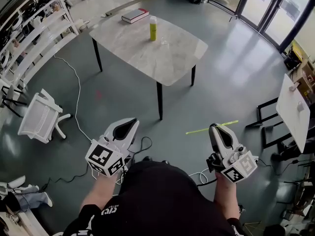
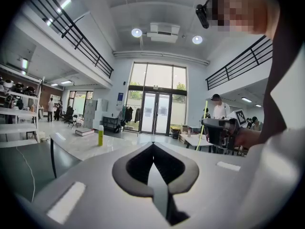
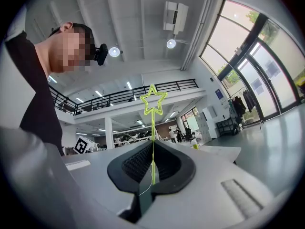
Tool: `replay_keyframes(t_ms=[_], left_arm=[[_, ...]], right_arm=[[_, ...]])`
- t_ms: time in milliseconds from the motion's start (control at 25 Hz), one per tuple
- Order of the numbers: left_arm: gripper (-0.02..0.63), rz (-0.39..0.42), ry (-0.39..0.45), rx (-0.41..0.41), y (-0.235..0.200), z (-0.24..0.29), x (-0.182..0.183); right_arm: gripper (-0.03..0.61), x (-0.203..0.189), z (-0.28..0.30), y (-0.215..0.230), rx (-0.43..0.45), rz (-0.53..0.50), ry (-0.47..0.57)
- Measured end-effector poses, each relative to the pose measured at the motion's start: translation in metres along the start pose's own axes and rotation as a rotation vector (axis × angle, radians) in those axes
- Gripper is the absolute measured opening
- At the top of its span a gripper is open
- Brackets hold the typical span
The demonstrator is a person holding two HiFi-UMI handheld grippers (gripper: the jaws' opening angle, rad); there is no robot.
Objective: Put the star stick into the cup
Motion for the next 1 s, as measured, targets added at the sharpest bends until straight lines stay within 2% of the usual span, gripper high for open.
replay_keyframes(t_ms=[240, 480, 760, 1000], left_arm=[[0.002, -0.004, 0.0, -0.008, 0.022, 0.008, -0.006], [0.002, -0.005, -0.001, 0.004, 0.018, 0.019, -0.007], [0.002, -0.025, -0.001, 0.016, -0.009, 0.044, -0.009], [0.002, -0.037, 0.006, -0.002, -0.043, 0.088, -0.001]], right_arm=[[0.02, -0.006, -0.021, 0.011, -0.006, 0.03, -0.005], [0.02, -0.007, -0.016, 0.025, 0.007, 0.042, -0.002], [0.02, -0.009, 0.012, 0.045, 0.015, 0.047, -0.023], [0.02, -0.003, 0.049, 0.08, 0.0, 0.045, -0.033]])
Point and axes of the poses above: the fingertips, and each gripper's own axes: z forward along the fingers, y to its right, x out of its top, the point moved 3 cm from there along -z, backward along the fingers, and after that the axes turned 3 degrees about -y, right-handed, at the moved point
